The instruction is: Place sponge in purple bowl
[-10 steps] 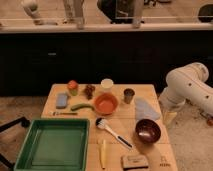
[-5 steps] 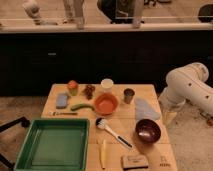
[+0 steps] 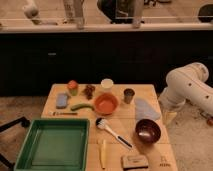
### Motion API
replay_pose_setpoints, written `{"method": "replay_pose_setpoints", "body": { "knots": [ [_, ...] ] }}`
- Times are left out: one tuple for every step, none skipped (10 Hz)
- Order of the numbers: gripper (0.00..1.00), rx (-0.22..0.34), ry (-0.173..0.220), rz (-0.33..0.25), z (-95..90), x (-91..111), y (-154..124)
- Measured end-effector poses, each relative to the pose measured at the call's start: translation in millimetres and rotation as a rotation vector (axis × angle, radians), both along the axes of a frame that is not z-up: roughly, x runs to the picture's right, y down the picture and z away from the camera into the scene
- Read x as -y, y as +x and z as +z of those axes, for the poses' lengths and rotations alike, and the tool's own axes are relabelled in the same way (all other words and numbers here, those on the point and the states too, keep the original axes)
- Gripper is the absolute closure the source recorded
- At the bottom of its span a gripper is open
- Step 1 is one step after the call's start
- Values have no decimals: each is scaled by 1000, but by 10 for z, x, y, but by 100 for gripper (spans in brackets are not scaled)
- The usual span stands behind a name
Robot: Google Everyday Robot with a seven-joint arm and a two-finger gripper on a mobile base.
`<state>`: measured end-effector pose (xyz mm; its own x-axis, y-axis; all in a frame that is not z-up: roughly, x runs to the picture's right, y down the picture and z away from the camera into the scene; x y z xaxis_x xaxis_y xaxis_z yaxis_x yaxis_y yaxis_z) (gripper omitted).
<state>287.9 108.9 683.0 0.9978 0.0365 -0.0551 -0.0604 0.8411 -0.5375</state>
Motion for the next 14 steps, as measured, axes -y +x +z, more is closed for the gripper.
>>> {"method": "replay_pose_setpoints", "body": {
  "knots": [
    [20, 0, 0, 0, 0, 0, 0],
    [20, 0, 0, 0, 0, 0, 0],
    [20, 0, 0, 0, 0, 0, 0],
    [20, 0, 0, 0, 0, 0, 0],
    [20, 2, 0, -1, -1, -1, 2],
    [20, 14, -4, -21, -2, -16, -16],
    [20, 39, -11, -60, 6, -29, -132],
    [20, 55, -17, -93, 18, -38, -231],
    [20, 66, -23, -138, 31, -47, -332],
    [20, 72, -29, -174, 36, -59, -405],
    [20, 81, -40, -223, 42, -86, -515],
    [20, 94, -49, -267, 52, -98, -650],
    [20, 108, -58, -309, 65, -110, -789],
    [20, 124, -72, -361, 77, -128, -957]
  ]
}}
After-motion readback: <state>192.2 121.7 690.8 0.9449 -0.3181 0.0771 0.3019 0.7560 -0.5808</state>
